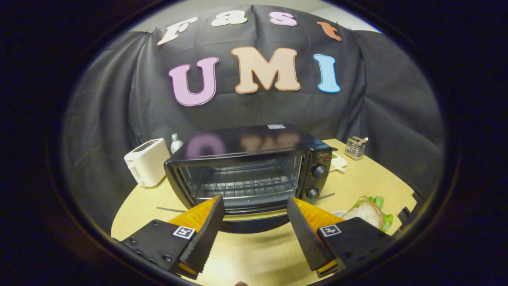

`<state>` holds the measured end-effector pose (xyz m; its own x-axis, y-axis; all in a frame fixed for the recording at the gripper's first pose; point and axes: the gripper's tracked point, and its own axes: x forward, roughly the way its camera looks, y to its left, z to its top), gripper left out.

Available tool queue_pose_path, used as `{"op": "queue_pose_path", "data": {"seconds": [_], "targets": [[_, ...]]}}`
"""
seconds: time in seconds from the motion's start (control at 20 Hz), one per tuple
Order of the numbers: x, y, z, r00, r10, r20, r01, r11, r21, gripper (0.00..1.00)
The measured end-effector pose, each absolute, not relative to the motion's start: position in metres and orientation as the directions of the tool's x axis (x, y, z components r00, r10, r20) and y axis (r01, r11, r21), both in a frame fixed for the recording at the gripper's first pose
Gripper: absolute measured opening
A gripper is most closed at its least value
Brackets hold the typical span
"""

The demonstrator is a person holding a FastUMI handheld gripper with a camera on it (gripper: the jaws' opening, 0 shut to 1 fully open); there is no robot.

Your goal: Open the toaster oven, put the food inside, and close the toaster oven door.

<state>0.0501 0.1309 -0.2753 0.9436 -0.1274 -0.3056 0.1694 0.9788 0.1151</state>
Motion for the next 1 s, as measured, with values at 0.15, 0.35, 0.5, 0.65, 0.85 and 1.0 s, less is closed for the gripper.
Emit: {"op": "queue_pose_path", "data": {"seconds": [0.15,0.35,0.5,0.65,0.85,1.0], "targets": [[0.037,0.132,-0.292,0.917,-0.129,-0.378,0.181,0.978,0.104,0.97],[0.023,0.131,-0.323,0.859,-0.16,-0.487,0.199,0.98,0.029,0.97],[0.012,0.134,-0.361,0.79,-0.166,-0.59,0.192,0.981,-0.019,0.97],[0.022,0.15,-0.39,0.778,-0.091,-0.621,0.15,0.988,0.043,0.94],[0.029,0.145,-0.406,0.78,-0.089,-0.619,0.162,0.985,0.063,0.92],[0.034,0.142,-0.407,0.788,-0.094,-0.609,0.166,0.984,0.063,0.92]]}}
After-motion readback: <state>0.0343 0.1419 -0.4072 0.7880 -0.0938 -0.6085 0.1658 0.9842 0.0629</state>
